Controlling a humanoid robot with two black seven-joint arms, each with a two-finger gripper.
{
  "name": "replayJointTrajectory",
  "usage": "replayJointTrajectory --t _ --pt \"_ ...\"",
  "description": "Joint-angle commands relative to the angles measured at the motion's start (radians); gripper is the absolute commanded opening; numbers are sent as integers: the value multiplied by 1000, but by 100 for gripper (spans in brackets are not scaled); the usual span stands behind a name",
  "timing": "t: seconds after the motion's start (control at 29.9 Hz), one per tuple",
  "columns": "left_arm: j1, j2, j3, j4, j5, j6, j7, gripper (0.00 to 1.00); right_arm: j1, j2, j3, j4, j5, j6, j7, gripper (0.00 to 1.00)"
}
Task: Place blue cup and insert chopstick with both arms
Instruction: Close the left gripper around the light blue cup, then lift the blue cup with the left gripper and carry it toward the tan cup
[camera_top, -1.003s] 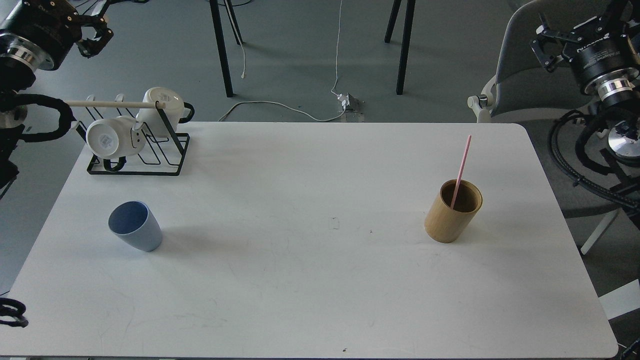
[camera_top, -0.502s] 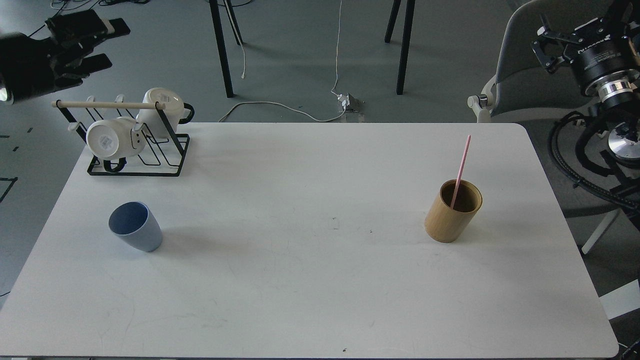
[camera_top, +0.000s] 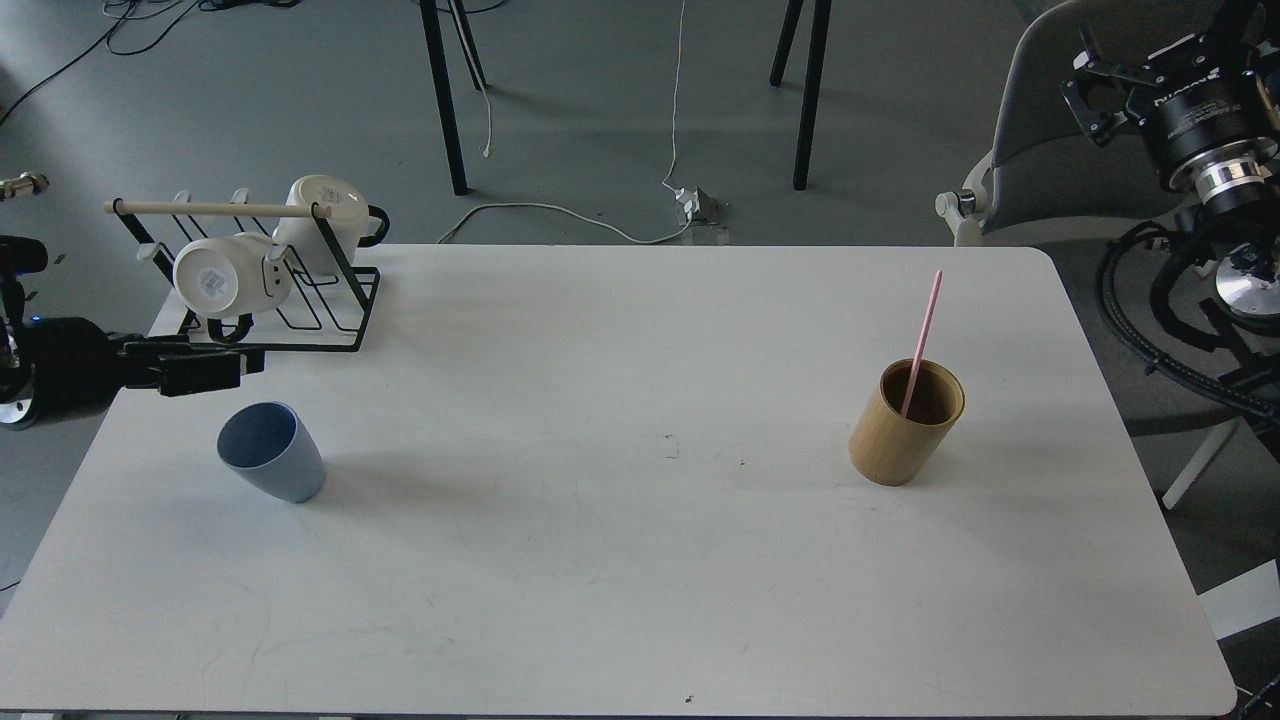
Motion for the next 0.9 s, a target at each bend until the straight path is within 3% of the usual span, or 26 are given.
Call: replayJointTrajectory --t 0.0,0.13,0.37,0.54,0.74,0.8,0.87 --pt "8 -72 28 74 84 52 -1 89 0 0 20 0 3 0 0 100" --pt "19 -114 57 163 121 58 -10 80 0 -1 37 0 3 0 0 100" --pt "23 -166 77 225 133 78 -50 75 5 5 42 2 3 0 0 100" --pt "66 -201 77 278 133 80 -56 61 8 6 42 2 3 0 0 100" --pt "71 -242 77 350 133 81 -93 56 8 5 42 3 3 0 0 100" --pt "71 -243 77 354 133 89 -101 49 8 5 42 10 3 0 0 100" --pt "69 -243 77 354 132 95 -111 35 8 5 42 10 3 -4 0 100"
